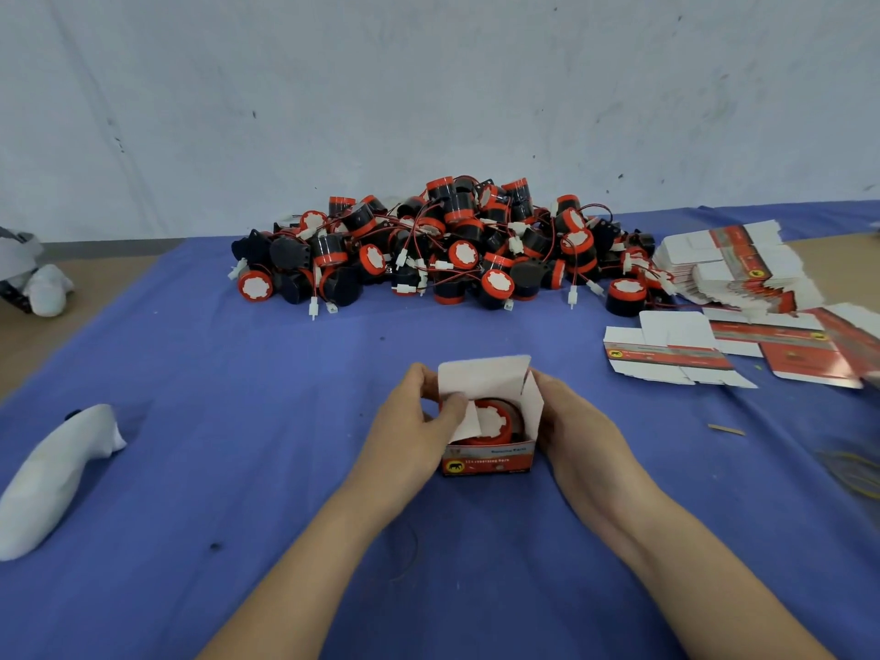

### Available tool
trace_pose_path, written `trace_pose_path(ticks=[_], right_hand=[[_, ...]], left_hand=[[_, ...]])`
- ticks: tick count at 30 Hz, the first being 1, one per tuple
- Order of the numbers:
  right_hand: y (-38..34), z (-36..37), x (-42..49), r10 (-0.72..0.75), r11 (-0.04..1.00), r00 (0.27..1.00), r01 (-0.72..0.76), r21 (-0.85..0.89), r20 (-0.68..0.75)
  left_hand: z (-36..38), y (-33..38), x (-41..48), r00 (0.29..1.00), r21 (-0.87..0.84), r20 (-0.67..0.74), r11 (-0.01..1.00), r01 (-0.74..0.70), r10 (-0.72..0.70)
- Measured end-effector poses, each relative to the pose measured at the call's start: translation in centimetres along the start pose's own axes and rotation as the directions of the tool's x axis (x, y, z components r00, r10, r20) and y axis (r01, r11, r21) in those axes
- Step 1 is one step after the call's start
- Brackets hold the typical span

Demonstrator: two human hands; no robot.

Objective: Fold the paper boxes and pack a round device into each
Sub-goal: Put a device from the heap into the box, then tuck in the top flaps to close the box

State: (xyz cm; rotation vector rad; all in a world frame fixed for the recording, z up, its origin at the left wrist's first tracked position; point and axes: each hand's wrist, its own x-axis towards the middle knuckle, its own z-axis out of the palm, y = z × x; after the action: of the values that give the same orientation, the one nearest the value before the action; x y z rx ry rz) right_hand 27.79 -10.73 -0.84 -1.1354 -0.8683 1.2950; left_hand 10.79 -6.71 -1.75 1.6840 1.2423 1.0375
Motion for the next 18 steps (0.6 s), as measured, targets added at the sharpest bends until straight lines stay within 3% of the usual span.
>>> trace_pose_path(ticks=[5, 9, 18], right_hand=[[0.8, 0.1, 0.2, -0.049, 0.995, 0.999, 0.048, -0.086, -0.006], [1.2, -0.1, 0.4, -0.097, 0.974, 0.994, 0.107, -0.201, 0.059], [1.5, -0.2, 0.3, -0.249, 0.885, 0.968, 0.238, -0.401, 0.024]], left_hand=[[0.0, 0.3, 0.5, 0.999, 0.071, -0.047, 0.997, -0.009, 0.013], [-0.1, 0.4, 0.6, 0.998, 0.074, 0.032, 0.995, -0.061, 0.059], [-1.9, 0.6, -0.3, 0.962, 0.03, 0.244, 0.991, -0.131, 0.119]])
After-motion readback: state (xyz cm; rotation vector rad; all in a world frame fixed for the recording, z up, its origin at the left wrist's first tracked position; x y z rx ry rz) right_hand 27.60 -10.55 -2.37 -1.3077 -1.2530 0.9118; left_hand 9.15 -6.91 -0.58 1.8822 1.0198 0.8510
